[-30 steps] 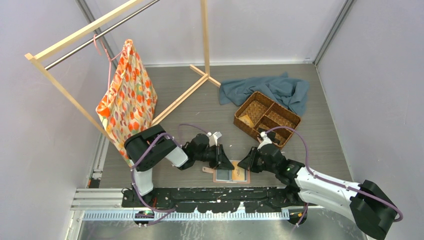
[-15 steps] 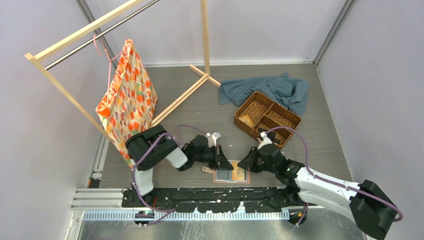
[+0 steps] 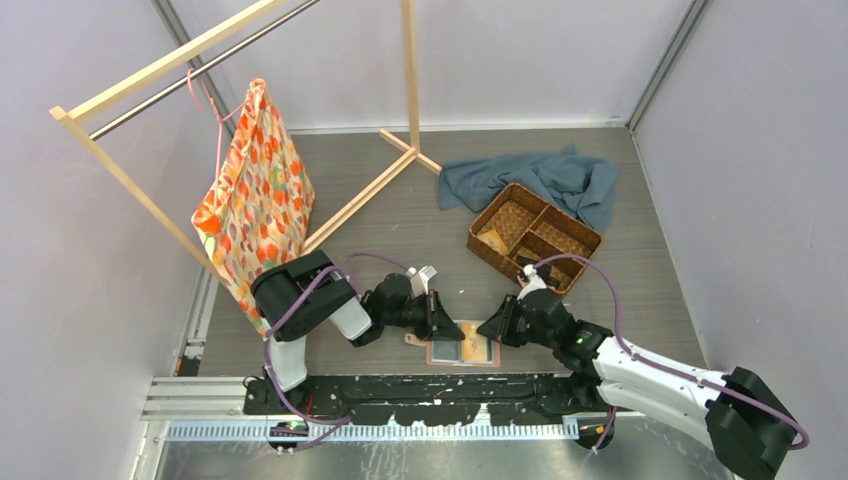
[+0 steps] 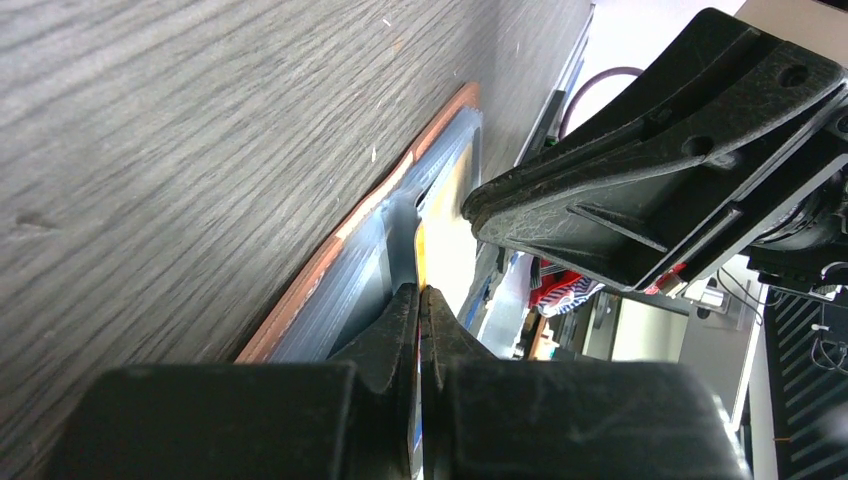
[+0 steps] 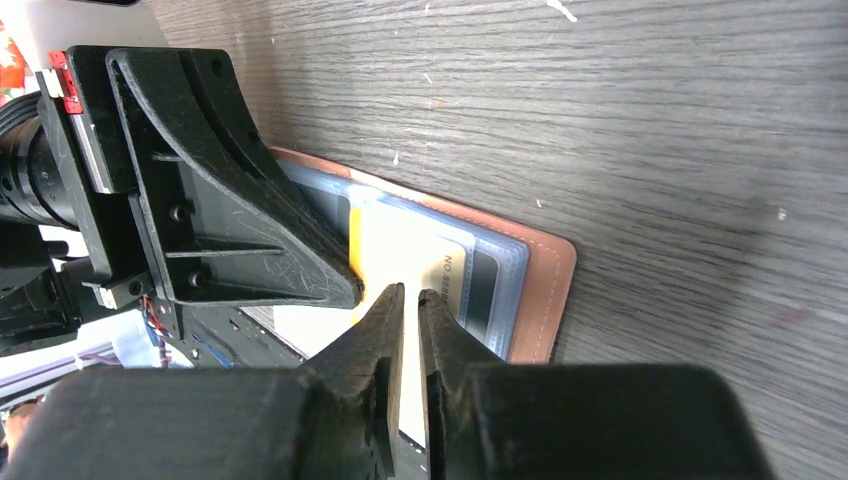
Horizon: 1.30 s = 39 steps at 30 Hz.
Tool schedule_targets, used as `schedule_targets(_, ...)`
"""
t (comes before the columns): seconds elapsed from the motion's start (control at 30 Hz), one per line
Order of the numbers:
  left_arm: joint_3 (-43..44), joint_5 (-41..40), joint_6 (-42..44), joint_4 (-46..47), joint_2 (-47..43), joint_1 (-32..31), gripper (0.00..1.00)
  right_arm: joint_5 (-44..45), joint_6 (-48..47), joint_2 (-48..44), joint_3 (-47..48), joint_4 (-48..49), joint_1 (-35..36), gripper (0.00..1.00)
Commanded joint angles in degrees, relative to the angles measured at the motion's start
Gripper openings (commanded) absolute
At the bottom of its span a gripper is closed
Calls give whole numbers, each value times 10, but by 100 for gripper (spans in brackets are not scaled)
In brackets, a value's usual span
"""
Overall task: Take the credit cards out of the card holder
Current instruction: Remove the credit card from the card holder.
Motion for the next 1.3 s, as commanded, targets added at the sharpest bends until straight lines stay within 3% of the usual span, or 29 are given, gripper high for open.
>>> schedule_targets(0.0,-20,-11,11,-15,19,-1,1,15,-1,-13,-2,-38,0,16)
schedule_targets(0.33,-25,-7,12,-13,21,-1,1,26,4,-18,2,-53,0,16)
schedule_targets(0.5,-30,-4,14,-10,26,-1,0,38,9,-40,4,-76,0,30)
schedule_targets(0.67,-28,5,14,5,30,-1,0,40,13,-51,4,-86,0,38)
schedule_targets(1.27,-52,10,12,33,39,9,1,34,27,-34,-6,-73,0,36)
